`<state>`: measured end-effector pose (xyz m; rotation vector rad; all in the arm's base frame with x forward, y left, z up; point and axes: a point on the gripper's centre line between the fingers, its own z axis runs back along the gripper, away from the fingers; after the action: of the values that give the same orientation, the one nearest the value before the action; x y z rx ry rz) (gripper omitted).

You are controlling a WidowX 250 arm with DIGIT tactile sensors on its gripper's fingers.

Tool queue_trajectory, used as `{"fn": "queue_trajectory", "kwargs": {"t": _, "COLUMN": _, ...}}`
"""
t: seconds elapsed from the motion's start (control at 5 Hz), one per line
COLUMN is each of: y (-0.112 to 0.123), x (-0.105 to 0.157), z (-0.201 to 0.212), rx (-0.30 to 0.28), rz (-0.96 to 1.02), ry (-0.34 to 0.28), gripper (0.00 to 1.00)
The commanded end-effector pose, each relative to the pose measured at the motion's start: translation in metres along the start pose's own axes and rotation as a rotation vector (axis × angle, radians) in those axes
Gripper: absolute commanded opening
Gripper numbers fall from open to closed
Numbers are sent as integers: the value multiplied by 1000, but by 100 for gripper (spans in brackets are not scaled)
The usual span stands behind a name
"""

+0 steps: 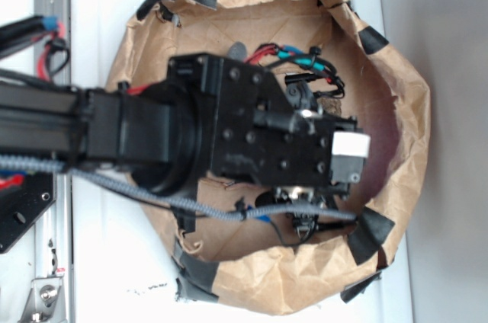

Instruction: Grab the silver keys.

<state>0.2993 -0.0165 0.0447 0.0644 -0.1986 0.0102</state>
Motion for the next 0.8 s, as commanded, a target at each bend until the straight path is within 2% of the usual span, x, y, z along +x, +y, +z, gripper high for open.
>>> {"fn": "queue_trajectory", "kwargs": {"t": 0.0, "y": 5, "x": 6, "z": 16, "rx": 3, "rz": 9, "ry": -68, "gripper": 0}}
{"fn": "queue_trajectory", "kwargs": {"t": 0.6, "y": 6, "x": 0, "z": 20, "rx": 32, "rz": 12, "ry": -66, "gripper": 0}}
